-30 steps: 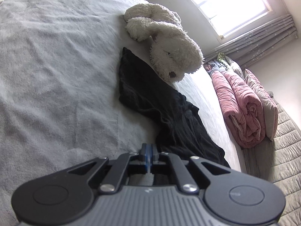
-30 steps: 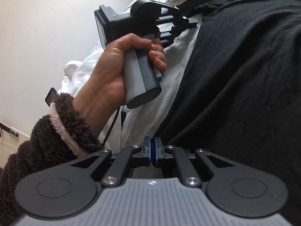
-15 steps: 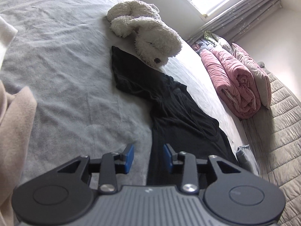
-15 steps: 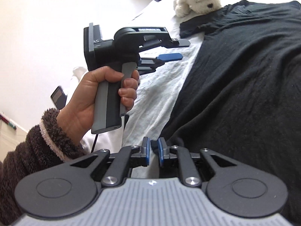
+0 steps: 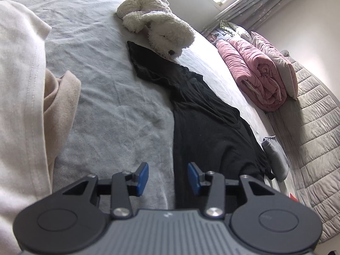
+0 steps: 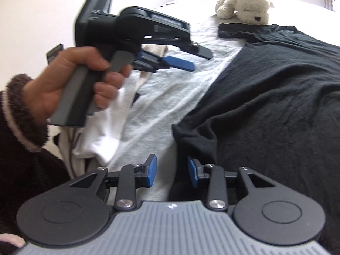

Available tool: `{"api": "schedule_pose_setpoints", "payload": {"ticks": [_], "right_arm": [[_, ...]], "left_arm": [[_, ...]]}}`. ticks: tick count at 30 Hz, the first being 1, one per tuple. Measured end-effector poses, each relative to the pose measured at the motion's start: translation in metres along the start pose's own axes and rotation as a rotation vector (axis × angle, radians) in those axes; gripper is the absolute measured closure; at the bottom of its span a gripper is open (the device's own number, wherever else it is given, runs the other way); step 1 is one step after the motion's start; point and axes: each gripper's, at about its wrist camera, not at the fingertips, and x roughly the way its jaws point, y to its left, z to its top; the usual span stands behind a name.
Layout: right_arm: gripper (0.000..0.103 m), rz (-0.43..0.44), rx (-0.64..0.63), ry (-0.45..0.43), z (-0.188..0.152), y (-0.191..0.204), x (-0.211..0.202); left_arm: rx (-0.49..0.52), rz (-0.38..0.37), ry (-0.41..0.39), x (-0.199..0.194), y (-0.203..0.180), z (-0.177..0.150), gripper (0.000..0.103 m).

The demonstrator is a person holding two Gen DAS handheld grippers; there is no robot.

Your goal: Fold clothes

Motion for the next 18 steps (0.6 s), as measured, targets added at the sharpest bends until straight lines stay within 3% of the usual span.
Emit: {"api": "schedule_pose_setpoints", "payload": {"ticks": [4, 9, 10, 13, 18], "right_arm": [[0.067, -0.044, -0.046, -0.001, -0.003, -0.001, 0.007], [0.076, -0.115, -0.172, -0.015, -0.009, 0.014, 0.01], [0.083, -0.119, -0.181, -0.018, -0.009, 0.016, 0.01], [0.098, -0.104, -0.161, -0.027, -0.008, 0.013, 0.006], [0.099, -0.019, -0.072, -0.05, -0.004, 0.005, -0.006]], "left_arm": [[0.018, -0.015, 0.024, -0.006, -0.002, -0.004, 0.058], [0.027, -0.032, 0.069, -0.014, 0.001, -0.012, 0.055], [0.026, -0.034, 0.078, -0.015, 0.002, -0.015, 0.054], [0.018, -0.05, 0.105, -0.021, 0.006, -0.022, 0.054], [0.004, -0.079, 0.15, -0.031, 0.012, -0.034, 0.054]]}}
